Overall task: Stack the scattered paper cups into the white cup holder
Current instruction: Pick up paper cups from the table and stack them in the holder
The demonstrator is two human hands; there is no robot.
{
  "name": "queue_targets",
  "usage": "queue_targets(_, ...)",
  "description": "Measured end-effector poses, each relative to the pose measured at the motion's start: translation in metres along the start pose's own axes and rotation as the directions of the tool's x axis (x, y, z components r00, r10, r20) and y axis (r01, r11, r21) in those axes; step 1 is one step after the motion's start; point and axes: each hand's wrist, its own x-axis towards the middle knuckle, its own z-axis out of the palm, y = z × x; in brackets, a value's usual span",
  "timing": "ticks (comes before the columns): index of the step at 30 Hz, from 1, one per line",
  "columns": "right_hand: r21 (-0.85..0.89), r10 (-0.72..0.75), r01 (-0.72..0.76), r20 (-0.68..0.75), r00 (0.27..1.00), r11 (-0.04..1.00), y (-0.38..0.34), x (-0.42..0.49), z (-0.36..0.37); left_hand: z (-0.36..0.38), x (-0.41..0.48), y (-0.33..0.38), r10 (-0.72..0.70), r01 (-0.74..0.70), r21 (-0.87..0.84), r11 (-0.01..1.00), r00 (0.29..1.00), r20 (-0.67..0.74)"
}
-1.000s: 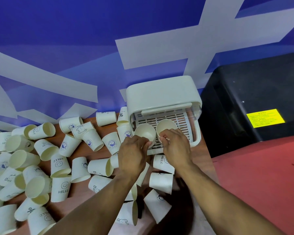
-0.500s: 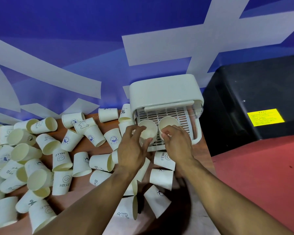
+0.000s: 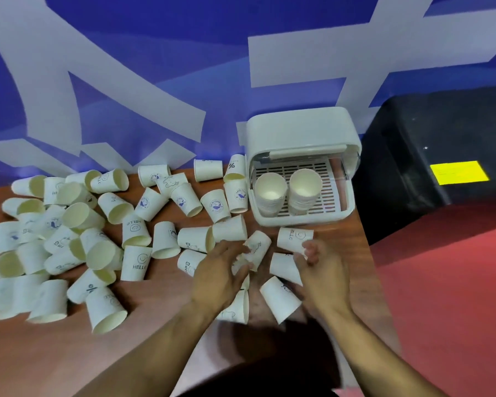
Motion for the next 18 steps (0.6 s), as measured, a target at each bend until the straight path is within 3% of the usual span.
queue_targets(2, -0.003, 0.077, -0.077, 0.026, 0.997, 0.997, 0.014, -0.027, 0.004, 0.006, -0.022, -0.008, 0.011, -0.015, 0.04, 0.999, 0.996, 0.092)
queue_targets(8, -0.001, 0.273, -0.274, 0.085, 0.958, 0.962, 0.04, -0.072, 0.014, 0.022, -0.065, -0.026, -0.059, 0.003, 0.276, 0.961, 0.979, 0.196)
queue_targets(14, 0.013, 0.416, -0.419, 0.094, 0.905, 0.908, 0.043, -0.081, 0.023, 0.03, -0.073, -0.03, -0.062, -0.081, 0.3, 0.95, 0.897, 0.438)
queue_targets(18, 0.026, 0.451, -0.457, 0.11, 0.886, 0.889, 0.04, -0.081, 0.03, 0.032, -0.068, -0.031, -0.053, -0.107, 0.339, 0.935, 0.901, 0.431)
